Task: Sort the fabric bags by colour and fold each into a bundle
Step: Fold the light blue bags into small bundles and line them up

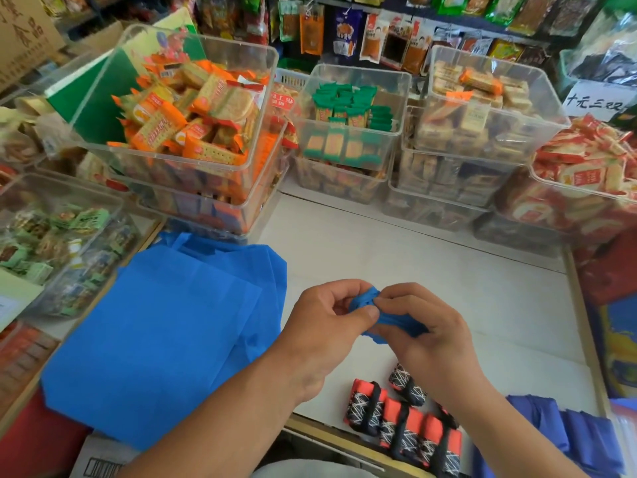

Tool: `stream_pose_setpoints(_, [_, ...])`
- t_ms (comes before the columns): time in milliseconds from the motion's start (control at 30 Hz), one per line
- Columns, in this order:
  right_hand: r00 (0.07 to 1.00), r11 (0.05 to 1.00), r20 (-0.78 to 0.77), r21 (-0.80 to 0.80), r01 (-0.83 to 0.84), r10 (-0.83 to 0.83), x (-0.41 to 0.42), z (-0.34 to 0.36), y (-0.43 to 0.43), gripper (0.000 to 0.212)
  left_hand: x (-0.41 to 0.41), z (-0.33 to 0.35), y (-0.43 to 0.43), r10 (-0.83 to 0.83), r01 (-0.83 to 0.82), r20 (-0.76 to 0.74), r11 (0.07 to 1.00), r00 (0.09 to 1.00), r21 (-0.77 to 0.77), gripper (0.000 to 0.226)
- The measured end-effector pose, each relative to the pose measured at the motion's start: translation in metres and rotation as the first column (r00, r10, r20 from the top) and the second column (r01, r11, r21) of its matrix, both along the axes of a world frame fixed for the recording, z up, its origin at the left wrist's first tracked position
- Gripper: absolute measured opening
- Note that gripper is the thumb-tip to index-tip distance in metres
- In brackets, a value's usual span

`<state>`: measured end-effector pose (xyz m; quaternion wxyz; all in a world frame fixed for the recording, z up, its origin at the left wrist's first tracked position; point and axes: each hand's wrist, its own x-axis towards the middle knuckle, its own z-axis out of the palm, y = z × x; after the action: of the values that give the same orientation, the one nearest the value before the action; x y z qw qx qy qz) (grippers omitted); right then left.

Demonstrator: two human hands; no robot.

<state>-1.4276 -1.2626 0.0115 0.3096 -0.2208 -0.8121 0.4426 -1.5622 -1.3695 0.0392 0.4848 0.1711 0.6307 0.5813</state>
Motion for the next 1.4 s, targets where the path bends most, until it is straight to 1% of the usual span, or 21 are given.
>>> stream_pose_setpoints(67, [0.998, 0.998, -0.017, -0.020, 0.053, -0.053, -0.005, 0.003, -0.001, 0.022, 0.001, 0.002, 0.002, 0.006, -0.005, -0.197, 1.000, 0.980, 0.006, 0.029])
stream_pose_setpoints(133, [0.993, 0.993, -0.007, -0.026, 0.114, -0.114, -0.012, 0.007, 0.001, 0.026, 0.003, 0.003, 0.005, 0.038, -0.030, -0.407, 0.999, 0.913, 0.027, 0.029])
stream_pose_setpoints(233, [0.983, 0.983, 0.002, -0.035, 0.183, -0.183, -0.021, 0.011, 0.007, 0.027, 0.002, 0.002, 0.009, 0.074, -0.031, -0.545, 0.996, 0.835, 0.088, 0.028])
stream_pose_setpoints(300, [0.987, 0.986, 0.008, -0.025, 0.163, -0.163, -0.023, 0.009, 0.006, 0.029, 0.004, 0.000, 0.010, 0.079, -0.025, -0.630, 0.995, 0.772, 0.094, 0.030])
stream_pose_setpoints(400, [0.989, 0.991, -0.067, 0.000, 0.136, -0.136, -0.023, 0.006, -0.003, 0.045, 0.010, -0.001, 0.010, 0.109, -0.059, -0.748, 0.994, 0.654, 0.094, 0.032])
stream_pose_setpoints(433, [0.985, 0.989, -0.092, 0.003, 0.146, -0.145, -0.024, 0.006, -0.006, 0.048, 0.011, -0.001, 0.010, 0.124, -0.071, -0.760, 0.992, 0.638, 0.102, 0.030])
stream_pose_setpoints(467, [0.981, 0.987, -0.113, 0.007, 0.163, -0.161, -0.026, 0.006, -0.007, 0.047, 0.010, -0.001, 0.010, 0.153, -0.093, -0.738, 0.988, 0.658, 0.121, 0.029])
stream_pose_setpoints(533, [0.981, 0.984, -0.094, 0.031, 0.175, -0.172, -0.028, 0.009, -0.002, 0.041, 0.005, 0.003, 0.011, 0.205, -0.145, -0.610, 0.978, 0.766, 0.147, 0.027])
stream_pose_setpoints(600, [0.995, 0.991, -0.008, 0.097, 0.095, -0.095, -0.025, 0.010, 0.003, 0.041, -0.004, 0.002, 0.010, 0.209, -0.169, -0.492, 0.978, 0.845, 0.124, 0.028])
stream_pose_setpoints(667, [0.999, 0.988, 0.027, 0.153, 0.013, -0.017, -0.020, 0.015, 0.006, 0.040, -0.012, -0.001, 0.008, 0.180, -0.149, -0.371, 0.983, 0.911, 0.110, 0.023])
stream_pose_setpoints(700, [0.999, 0.986, 0.031, 0.168, 0.010, -0.015, -0.018, 0.020, 0.009, 0.039, -0.014, 0.000, 0.008, 0.163, -0.134, -0.304, 0.984, 0.939, 0.115, 0.021])
stream_pose_setpoints(800, [0.999, 0.972, 0.045, 0.234, -0.010, -0.001, -0.016, 0.027, 0.016, 0.031, -0.017, 0.005, 0.006, 0.128, -0.112, -0.127, 0.986, 0.984, 0.125, 0.021])
stream_pose_setpoints(867, [0.997, 0.953, 0.077, 0.302, -0.031, 0.008, -0.017, 0.025, 0.016, 0.028, -0.019, 0.011, 0.005, 0.100, -0.104, 0.039, 0.985, 0.994, 0.139, 0.017])
stream_pose_setpoints(900, [0.996, 0.942, 0.088, 0.332, -0.039, 0.010, -0.018, 0.023, 0.017, 0.029, -0.020, 0.013, 0.004, 0.082, -0.092, 0.079, 0.987, 0.993, 0.135, 0.016])
stream_pose_setpoints(933, [0.995, 0.933, 0.094, 0.358, -0.049, 0.016, -0.017, 0.021, 0.016, 0.030, -0.019, 0.012, 0.005, 0.081, -0.088, 0.068, 0.989, 0.994, 0.122, 0.015])
stream_pose_setpoints(1067, [0.996, 0.913, 0.085, 0.403, -0.061, 0.029, -0.016, 0.013, 0.016, 0.029, -0.010, 0.002, 0.009, 0.138, -0.138, -0.046, 0.990, 0.989, 0.017, 0.013])
stream_pose_setpoints(1133, [0.996, 0.913, 0.089, 0.405, -0.056, 0.022, -0.015, 0.009, 0.015, 0.029, -0.005, 0.000, 0.010, 0.150, -0.151, -0.106, 0.989, 0.983, 0.001, 0.015])
stream_pose_setpoints(1200, [0.995, 0.919, 0.099, 0.390, -0.059, 0.022, -0.016, 0.008, 0.012, 0.029, -0.002, 0.000, 0.010, 0.164, -0.168, -0.249, 0.986, 0.955, 0.006, 0.017])
stream_pose_setpoints(1233, [0.996, 0.927, 0.091, 0.372, -0.050, 0.017, -0.018, 0.009, 0.012, 0.028, -0.001, 0.000, 0.011, 0.169, -0.177, -0.354, 0.984, 0.920, 0.012, 0.017])
stream_pose_setpoints(1300, [0.998, 0.948, 0.056, 0.319, -0.002, -0.017, -0.023, 0.010, 0.011, 0.027, 0.000, 0.002, 0.012, 0.152, -0.169, -0.572, 0.985, 0.806, 0.023, 0.016])
stream_pose_setpoints(1400, [0.998, 0.949, 0.028, 0.313, 0.041, -0.053, -0.032, 0.010, 0.011, 0.028, 0.004, 0.005, 0.014, 0.112, -0.135, -0.760, 0.990, 0.640, 0.033, 0.017])
